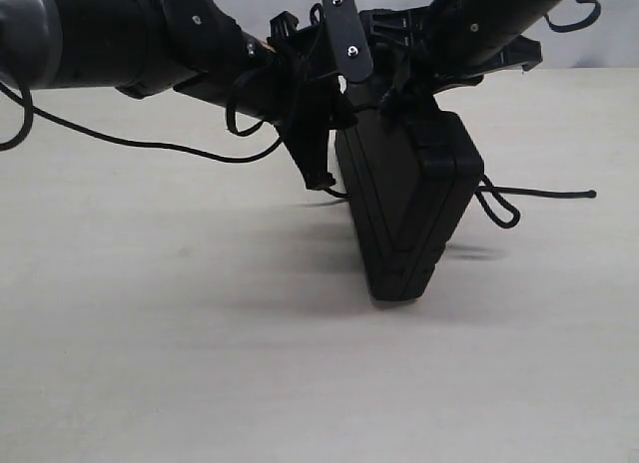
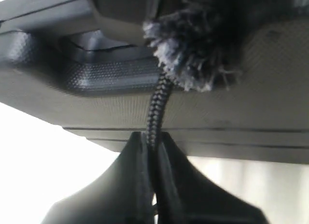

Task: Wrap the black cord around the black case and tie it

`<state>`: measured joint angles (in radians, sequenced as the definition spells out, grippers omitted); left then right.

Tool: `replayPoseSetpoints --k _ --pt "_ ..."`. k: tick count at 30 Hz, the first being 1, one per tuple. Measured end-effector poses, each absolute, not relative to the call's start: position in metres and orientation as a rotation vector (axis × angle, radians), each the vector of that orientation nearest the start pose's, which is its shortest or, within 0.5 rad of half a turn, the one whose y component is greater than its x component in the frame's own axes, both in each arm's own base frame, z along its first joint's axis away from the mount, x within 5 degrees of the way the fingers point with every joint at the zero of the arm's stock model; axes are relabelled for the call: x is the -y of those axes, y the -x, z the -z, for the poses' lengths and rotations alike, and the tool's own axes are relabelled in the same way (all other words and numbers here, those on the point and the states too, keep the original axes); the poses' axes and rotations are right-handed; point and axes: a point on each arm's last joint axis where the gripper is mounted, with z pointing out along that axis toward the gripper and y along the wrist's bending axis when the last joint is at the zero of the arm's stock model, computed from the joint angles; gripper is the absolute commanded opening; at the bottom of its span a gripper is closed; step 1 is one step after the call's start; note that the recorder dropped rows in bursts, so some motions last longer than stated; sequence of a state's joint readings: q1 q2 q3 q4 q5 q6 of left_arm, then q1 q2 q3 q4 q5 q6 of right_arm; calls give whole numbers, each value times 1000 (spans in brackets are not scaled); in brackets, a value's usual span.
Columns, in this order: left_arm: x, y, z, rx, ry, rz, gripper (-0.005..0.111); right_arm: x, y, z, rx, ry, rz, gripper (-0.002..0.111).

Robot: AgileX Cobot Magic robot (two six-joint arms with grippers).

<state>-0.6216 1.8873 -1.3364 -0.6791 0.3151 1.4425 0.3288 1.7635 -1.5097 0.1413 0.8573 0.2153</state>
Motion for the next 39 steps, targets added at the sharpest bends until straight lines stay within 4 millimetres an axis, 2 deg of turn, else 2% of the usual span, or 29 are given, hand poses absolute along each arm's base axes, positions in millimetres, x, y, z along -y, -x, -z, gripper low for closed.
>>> replayPoseSetpoints --k 8,15,16,18,21,23,29,32,35,39 --pt "284 -322 -231 -1580 -1580 125 0 -132 -367 -296 -2628 77 -347 4" --pt "288 -320 -232 -1586 -1555 143 0 -134 -366 -296 -2628 88 -351 4" --pt "288 -320 -232 -1587 -1555 146 1 -134 -366 -296 -2628 88 -351 4" --pt "284 -321 -231 -1613 -1551 164 13 -134 -366 -296 -2628 88 -351 4" --pt "271 -326 -233 -1665 -1548 200 42 -134 -366 -296 -2628 88 -351 4" --pt "259 -329 -242 -1684 -1541 216 51 -134 -366 -295 -2626 86 -354 4" --pt "223 -329 -284 -1679 -1480 223 52 -138 -363 -287 -2594 48 -452 4" --pt "204 -331 -300 -1705 -1402 217 52 -147 -361 -284 -2567 54 -495 4" --pt "184 -335 -306 -1766 -1350 239 52 -175 -352 -276 -2498 108 -544 4" --pt "170 -336 -304 -1823 -1360 280 52 -207 -340 -263 -2469 176 -591 4"
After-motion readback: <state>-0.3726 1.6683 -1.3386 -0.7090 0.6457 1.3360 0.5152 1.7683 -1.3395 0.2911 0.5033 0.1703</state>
